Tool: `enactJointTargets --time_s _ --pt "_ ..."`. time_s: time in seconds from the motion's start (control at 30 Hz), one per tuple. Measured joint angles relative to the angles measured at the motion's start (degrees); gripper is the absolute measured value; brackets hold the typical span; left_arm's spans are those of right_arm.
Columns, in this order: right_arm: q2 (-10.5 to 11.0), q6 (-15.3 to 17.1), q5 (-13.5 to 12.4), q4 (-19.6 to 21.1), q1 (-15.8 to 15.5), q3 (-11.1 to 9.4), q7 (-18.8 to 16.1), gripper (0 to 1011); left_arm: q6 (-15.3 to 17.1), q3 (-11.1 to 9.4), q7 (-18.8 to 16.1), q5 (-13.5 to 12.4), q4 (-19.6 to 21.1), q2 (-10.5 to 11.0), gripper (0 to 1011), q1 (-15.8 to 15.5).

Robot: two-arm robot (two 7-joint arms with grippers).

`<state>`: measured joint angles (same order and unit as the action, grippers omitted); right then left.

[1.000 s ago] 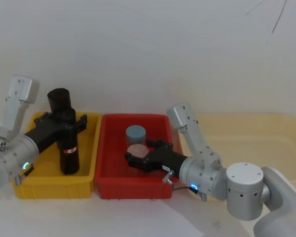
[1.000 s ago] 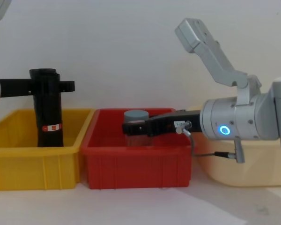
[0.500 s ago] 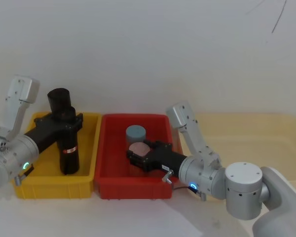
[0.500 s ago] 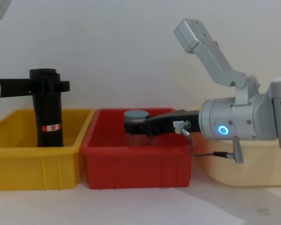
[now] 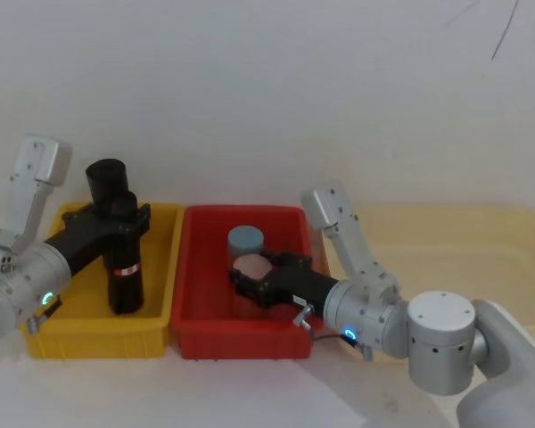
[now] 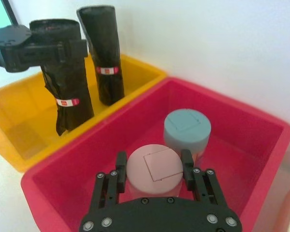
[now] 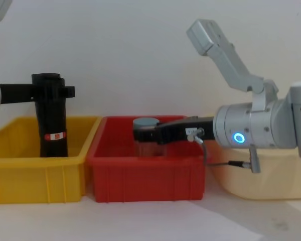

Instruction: Pick up the garbage bag with the one hand and transfer it to the other hand.

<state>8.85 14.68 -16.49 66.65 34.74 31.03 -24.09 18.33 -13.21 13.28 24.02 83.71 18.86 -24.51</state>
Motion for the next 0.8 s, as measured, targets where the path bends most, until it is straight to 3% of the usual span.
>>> enactJointTargets --time_s 0.4,0.8 --pt "0.48 -1.30 -1.48 5.06 0.20 -2.28 0.13 654 -1.04 0.14 -0.84 -0.99 2.29 -0.95 542 -2.04" --pt "2.32 -3.29 -2.21 11.53 0.83 -5.63 2.50 655 -2.77 -1.22 -0.15 -0.97 2.91 -4.48 542 -8.62"
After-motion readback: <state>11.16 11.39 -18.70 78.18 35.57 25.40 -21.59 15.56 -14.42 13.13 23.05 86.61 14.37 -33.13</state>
